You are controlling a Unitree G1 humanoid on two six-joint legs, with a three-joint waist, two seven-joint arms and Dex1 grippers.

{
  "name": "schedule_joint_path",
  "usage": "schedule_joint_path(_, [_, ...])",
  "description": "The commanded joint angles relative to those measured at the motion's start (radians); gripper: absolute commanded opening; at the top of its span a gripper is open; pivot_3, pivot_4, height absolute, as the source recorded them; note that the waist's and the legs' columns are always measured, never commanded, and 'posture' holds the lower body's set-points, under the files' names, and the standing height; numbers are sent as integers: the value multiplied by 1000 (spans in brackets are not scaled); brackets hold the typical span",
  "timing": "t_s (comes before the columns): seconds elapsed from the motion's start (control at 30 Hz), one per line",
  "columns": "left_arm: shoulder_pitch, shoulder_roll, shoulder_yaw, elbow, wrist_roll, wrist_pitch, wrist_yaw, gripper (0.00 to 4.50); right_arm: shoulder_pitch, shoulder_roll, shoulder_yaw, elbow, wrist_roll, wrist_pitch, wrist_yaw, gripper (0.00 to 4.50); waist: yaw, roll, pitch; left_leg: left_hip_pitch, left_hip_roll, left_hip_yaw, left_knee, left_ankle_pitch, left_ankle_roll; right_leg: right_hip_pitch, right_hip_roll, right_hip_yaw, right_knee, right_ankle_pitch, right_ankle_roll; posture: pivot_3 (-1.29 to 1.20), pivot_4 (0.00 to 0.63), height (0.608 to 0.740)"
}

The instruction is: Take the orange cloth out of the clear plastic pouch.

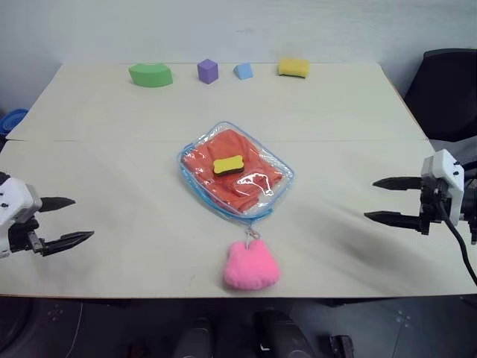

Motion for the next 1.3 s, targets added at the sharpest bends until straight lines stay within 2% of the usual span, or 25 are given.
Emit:
schedule_joint_path(0.03, [-2, -7, 8, -9, 11, -18, 4, 4469, 6, -16, -63, -47, 26, 19, -19, 4500, 0, 0, 0, 0, 0, 0, 0, 0, 0, 0, 0, 0, 0, 0, 0, 0, 150, 740])
schedule_joint_path(0.5, [-10, -33, -4, -59, 1, 23, 30, 4469, 37, 3, -81, -117, 31, 56, -108, 4500, 1, 0, 0, 0, 0, 0, 0, 0, 0, 0, 0, 0, 0, 0, 0, 0, 150, 740])
schedule_joint_path(0.8, [-75, -37, -48, -63, -13, 70, 46, 4469, 57, 12, -89, -160, 67, 114, -136, 4500, 2, 0, 0, 0, 0, 0, 1, 0, 0, 0, 0, 0, 0, 0, 0, 0, 150, 740])
schedule_joint_path(1.07, [-130, -33, -100, -119, -67, 132, -5, 4469, 81, 33, -103, -221, 105, 151, -168, 4500, 4, 0, 0, 0, 0, 0, 1, 0, 0, 0, 0, 0, 1, 0, 0, 0, 150, 740])
schedule_joint_path(1.23, [-370, -92, -279, -101, -19, 126, 52, 4469, 101, 70, -110, -339, 116, 165, -238, 4500, 10, 0, 0, -1, 0, 0, 4, 0, 0, 0, 0, 0, 3, 0, 0, 0, 150, 740])
schedule_joint_path(1.3, [-524, -149, -392, -48, 15, 114, 38, 4469, 105, 99, -112, -430, 148, 198, -285, 4500, 12, 0, 0, -1, -1, -1, 5, 0, 0, 1, 0, -1, 4, 0, 0, 0, 150, 740])
